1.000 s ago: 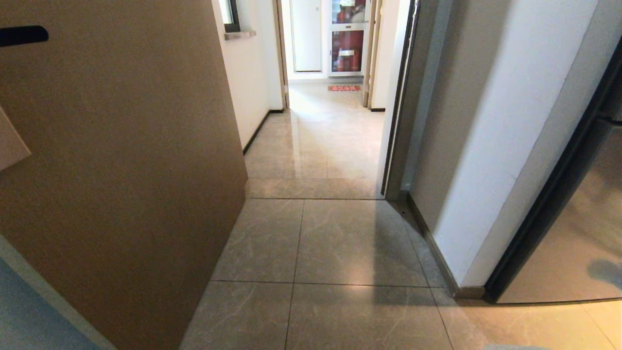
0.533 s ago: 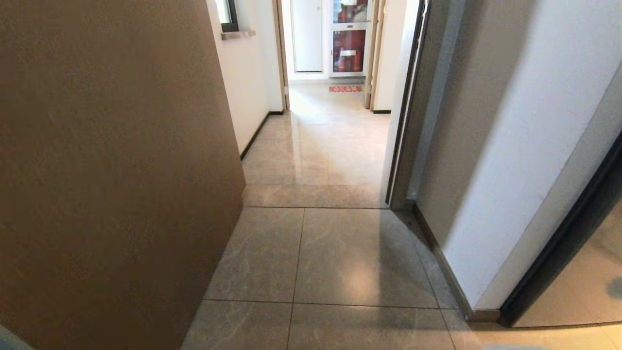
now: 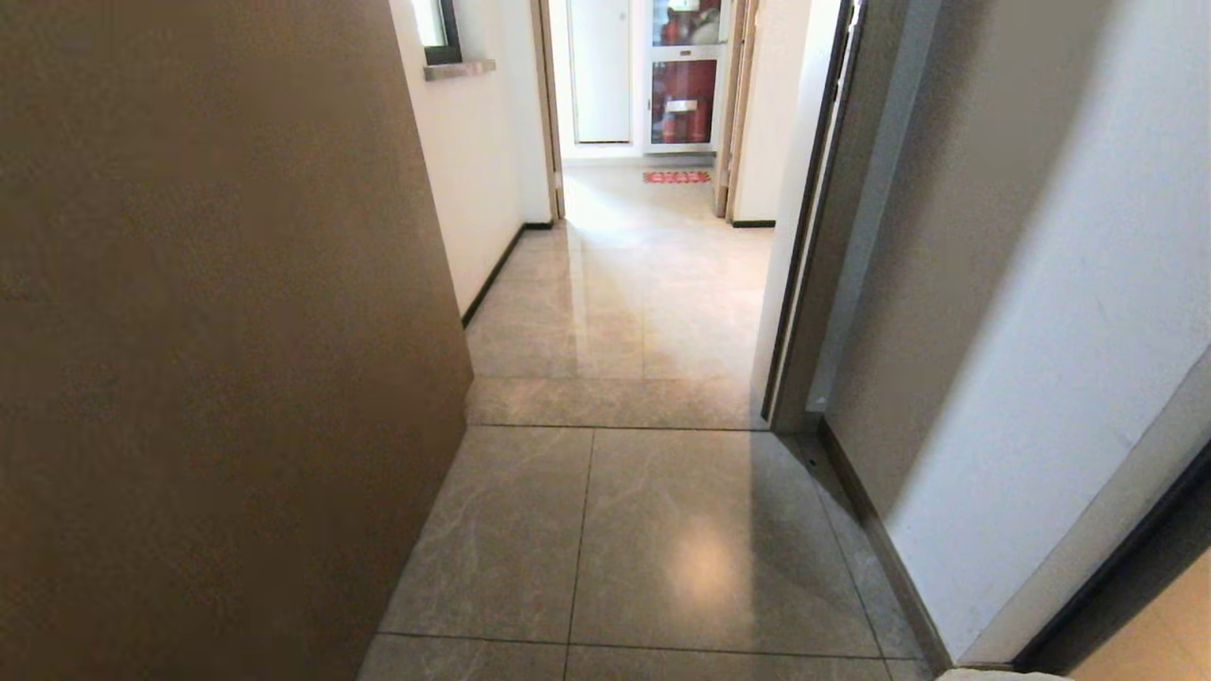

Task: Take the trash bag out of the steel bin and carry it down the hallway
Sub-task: Put the trash bag at the door

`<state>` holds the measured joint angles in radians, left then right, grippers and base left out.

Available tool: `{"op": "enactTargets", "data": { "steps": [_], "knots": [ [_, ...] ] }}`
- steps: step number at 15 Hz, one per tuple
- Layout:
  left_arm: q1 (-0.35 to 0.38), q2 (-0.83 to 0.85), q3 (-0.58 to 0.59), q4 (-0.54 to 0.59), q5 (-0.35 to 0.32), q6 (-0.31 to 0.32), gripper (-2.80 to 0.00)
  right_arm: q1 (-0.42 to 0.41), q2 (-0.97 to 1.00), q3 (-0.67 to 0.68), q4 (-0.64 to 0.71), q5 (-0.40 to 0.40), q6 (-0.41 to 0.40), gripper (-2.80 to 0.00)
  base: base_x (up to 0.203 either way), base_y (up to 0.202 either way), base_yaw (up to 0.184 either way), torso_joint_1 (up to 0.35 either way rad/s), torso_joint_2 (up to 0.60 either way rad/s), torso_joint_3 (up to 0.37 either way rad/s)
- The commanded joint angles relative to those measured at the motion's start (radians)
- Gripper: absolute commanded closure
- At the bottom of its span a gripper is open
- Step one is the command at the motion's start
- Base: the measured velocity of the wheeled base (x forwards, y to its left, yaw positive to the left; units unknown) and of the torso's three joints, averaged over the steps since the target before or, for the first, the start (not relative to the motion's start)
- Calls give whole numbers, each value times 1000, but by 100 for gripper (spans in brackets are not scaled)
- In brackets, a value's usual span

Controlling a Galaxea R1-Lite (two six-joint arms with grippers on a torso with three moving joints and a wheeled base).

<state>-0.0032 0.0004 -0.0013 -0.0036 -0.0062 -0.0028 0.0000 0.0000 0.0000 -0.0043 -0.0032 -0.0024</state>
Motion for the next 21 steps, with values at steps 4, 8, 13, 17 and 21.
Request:
{"op": "enactTargets", "data": {
  "steps": [4,8,13,17,21],
  "knots": [
    [0,0,0,-1,0,0,0,0,2,0,0,0,-1,0,194,0,1,2,1,4],
    [0,0,0,1,0,0,0,0,2,0,0,0,-1,0,192,0,2,3,2,1],
    [0,0,0,1,0,0,0,0,2,0,0,0,-1,0,189,0,2,3,1,3],
    [0,0,0,1,0,0,0,0,2,0,0,0,-1,0,191,0,0,1,1,2],
    [0,0,0,1,0,0,0,0,2,0,0,0,-1,0,193,0,1,0,4,2]
  ]
}}
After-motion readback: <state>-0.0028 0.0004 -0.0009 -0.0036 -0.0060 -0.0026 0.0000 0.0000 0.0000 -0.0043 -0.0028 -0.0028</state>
